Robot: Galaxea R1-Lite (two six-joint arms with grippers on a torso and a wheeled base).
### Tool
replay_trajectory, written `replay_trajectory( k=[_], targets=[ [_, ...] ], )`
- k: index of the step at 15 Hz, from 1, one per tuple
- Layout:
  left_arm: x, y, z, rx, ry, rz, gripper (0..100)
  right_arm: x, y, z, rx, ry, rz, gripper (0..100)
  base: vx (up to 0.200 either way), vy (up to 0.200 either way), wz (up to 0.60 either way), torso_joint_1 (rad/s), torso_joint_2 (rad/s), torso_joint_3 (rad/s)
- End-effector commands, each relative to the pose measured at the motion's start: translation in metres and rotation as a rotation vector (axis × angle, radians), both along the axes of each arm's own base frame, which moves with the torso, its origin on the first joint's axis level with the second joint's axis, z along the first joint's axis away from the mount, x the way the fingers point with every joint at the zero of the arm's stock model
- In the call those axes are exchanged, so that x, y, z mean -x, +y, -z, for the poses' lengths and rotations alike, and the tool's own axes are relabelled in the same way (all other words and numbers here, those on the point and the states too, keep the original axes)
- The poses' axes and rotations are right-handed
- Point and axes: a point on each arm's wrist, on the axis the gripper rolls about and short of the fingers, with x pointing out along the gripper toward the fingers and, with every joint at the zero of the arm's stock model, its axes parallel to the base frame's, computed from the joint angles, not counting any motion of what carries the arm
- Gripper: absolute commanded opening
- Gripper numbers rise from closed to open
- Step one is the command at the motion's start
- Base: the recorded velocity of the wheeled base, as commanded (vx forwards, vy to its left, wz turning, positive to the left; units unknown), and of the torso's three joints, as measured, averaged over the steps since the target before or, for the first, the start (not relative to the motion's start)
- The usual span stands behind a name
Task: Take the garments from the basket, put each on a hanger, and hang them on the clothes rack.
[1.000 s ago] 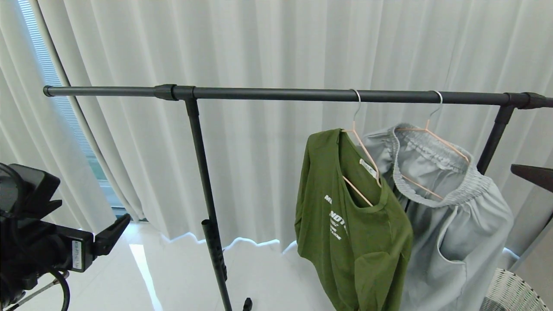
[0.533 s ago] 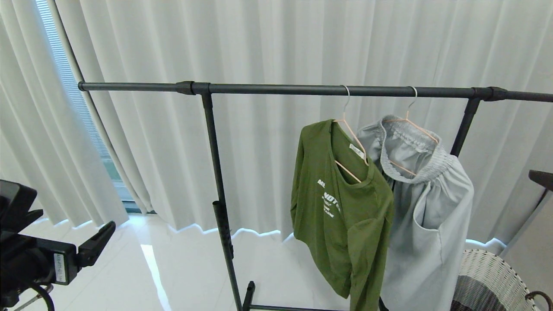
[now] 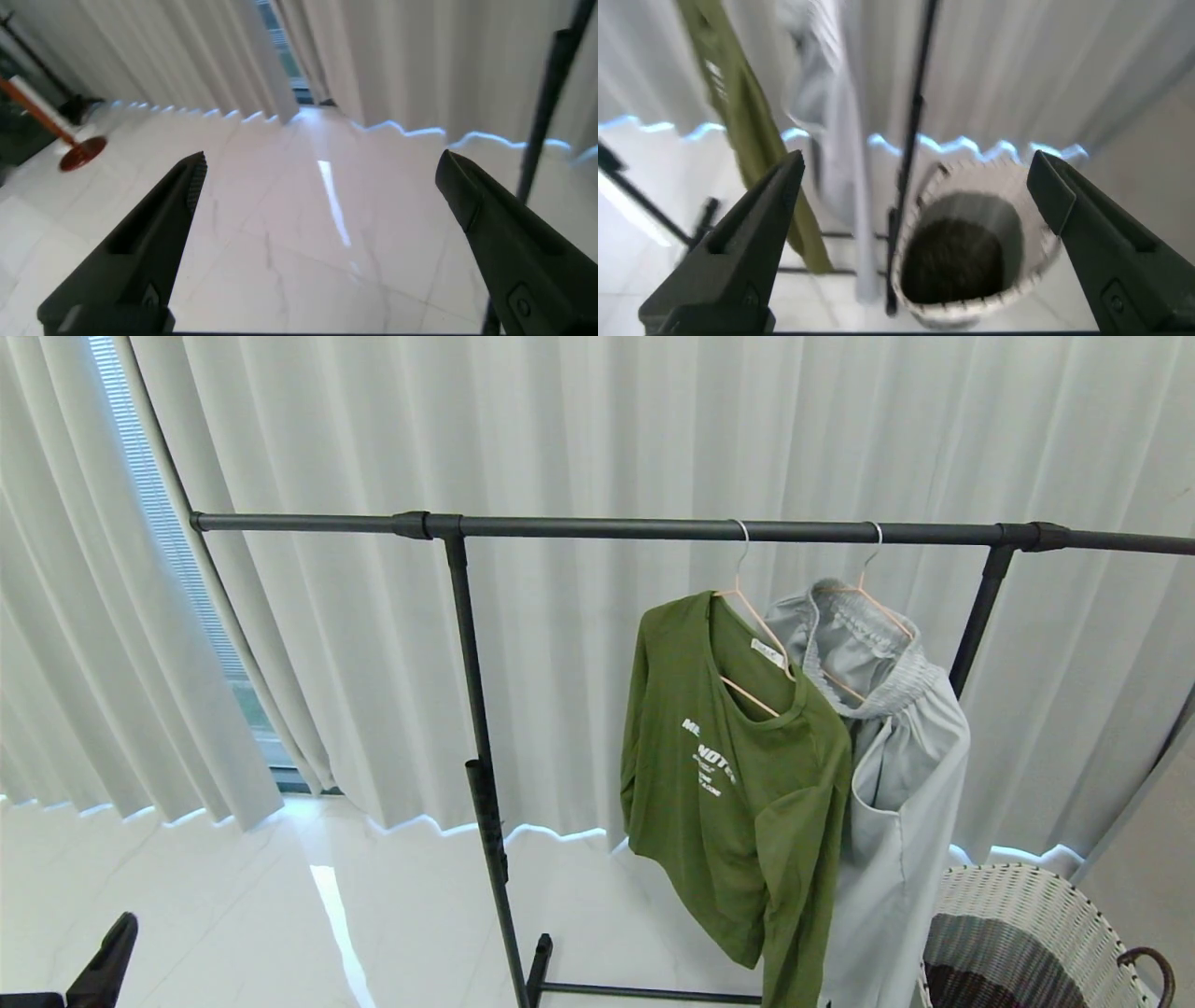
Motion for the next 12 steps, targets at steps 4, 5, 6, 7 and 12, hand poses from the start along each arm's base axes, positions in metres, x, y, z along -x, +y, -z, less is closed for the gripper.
replay_trajectory(
  k=[4, 5, 6, 7, 12],
  targets=[
    [0.041, 0.005, 0.019, -0.014, -0.085, -0.218, 100, 0.057, 0.002, 0.042, 0.024, -0.02, 0.08, 100, 0.0, 0.0, 0.0, 0.0, 0.0, 0.0],
    [0.046, 0.005, 0.022, -0.014, -0.105, -0.221, 100, 0.065, 0.003, 0.048, 0.026, -0.032, 0.08, 100, 0.0, 0.0, 0.0, 0.0, 0.0, 0.0],
    [0.049, 0.005, 0.024, -0.014, -0.118, -0.22, 100, 0.069, 0.003, 0.053, 0.028, -0.041, 0.08, 100, 0.0, 0.0, 0.0, 0.0, 0.0, 0.0],
    [0.056, 0.004, 0.031, -0.014, -0.147, -0.217, 100, 0.078, 0.004, 0.062, 0.052, -0.065, 0.083, 100, 0.0, 0.0, 0.0, 0.0, 0.0, 0.0],
    [0.075, 0.002, 0.048, -0.007, -0.191, -0.165, 100, 0.099, 0.004, 0.079, 0.074, -0.094, 0.139, 100, 0.0, 0.0, 0.0, 0.0, 0.0, 0.0]
  ],
)
